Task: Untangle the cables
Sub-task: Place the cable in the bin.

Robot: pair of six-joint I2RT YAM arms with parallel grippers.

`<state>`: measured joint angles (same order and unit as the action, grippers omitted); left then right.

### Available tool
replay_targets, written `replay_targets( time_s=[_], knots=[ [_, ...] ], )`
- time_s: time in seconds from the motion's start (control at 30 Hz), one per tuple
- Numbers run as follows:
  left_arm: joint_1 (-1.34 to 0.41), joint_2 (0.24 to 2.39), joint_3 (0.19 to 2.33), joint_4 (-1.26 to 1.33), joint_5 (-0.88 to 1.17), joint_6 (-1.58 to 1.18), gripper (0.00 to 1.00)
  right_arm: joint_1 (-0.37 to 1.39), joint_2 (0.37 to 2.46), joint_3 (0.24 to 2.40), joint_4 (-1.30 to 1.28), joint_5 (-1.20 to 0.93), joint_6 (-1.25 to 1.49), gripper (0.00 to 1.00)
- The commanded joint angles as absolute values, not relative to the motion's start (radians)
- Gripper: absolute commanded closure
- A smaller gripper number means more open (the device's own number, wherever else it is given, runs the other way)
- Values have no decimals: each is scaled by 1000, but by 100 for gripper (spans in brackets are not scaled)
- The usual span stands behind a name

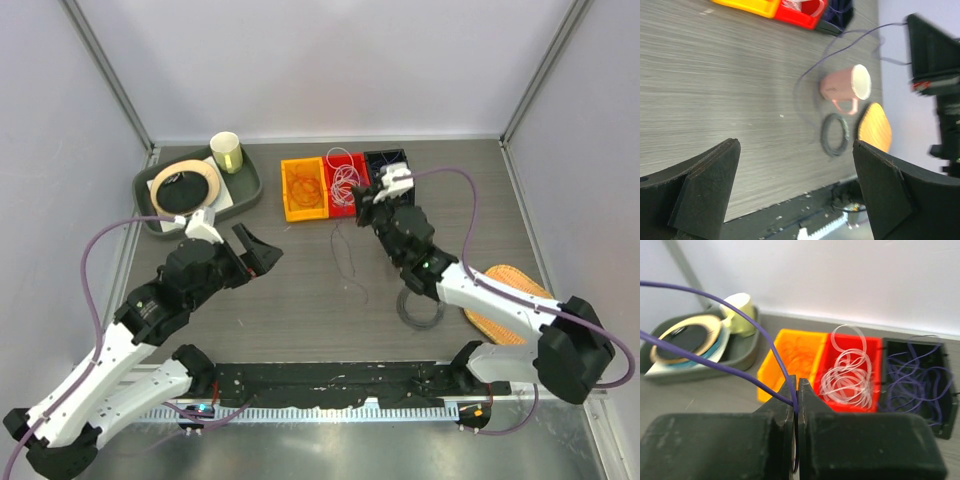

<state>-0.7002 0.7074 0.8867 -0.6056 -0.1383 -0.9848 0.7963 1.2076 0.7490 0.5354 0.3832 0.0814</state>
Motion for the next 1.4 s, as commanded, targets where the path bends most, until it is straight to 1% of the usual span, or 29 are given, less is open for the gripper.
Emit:
replay_targets(
  time_s=[0.0,0.13,0.17,0.23,0.27,0.3,0.4,0.57,0.77,0.83,0.97,1.07,1.2,1.37],
  knots=[
    [-701,652,815,-716,-368,-959,0,660,1293,899,506,402,178,99],
    [-701,655,766,-706,-413,-945,0,565,1405,1029,543,437,172,99],
    [-701,663,764,-704,-416,-940,0,542,1431,1096,542,452,141,99],
    [-701,689,756,-701,-414,-927,0,520,1518,1165,543,524,92,99],
    [-700,699,756,-701,-411,-919,0,511,1552,1233,552,546,60,99],
    [-701,713,753,-695,-411,-911,0,494,1607,1264,564,621,10,99],
    [-700,736,750,-686,-417,-885,0,457,1689,1380,616,679,-82,99],
    [-701,733,739,-681,-433,-881,0,433,1865,1583,656,759,-227,99],
    [-699,703,715,-675,-428,-882,0,419,2008,1699,781,834,-412,99],
    [-699,696,710,-666,-437,-882,0,416,2023,1723,795,851,-445,99],
    [-700,696,704,-672,-437,-885,0,391,1999,1700,798,822,-453,99],
    [-700,704,706,-670,-440,-885,0,367,1954,1680,731,778,-396,99],
    [-701,718,706,-670,-442,-885,0,290,1885,1638,649,680,-226,99],
    [-699,724,707,-670,-445,-884,0,239,1821,1582,629,551,-181,99]
  ],
)
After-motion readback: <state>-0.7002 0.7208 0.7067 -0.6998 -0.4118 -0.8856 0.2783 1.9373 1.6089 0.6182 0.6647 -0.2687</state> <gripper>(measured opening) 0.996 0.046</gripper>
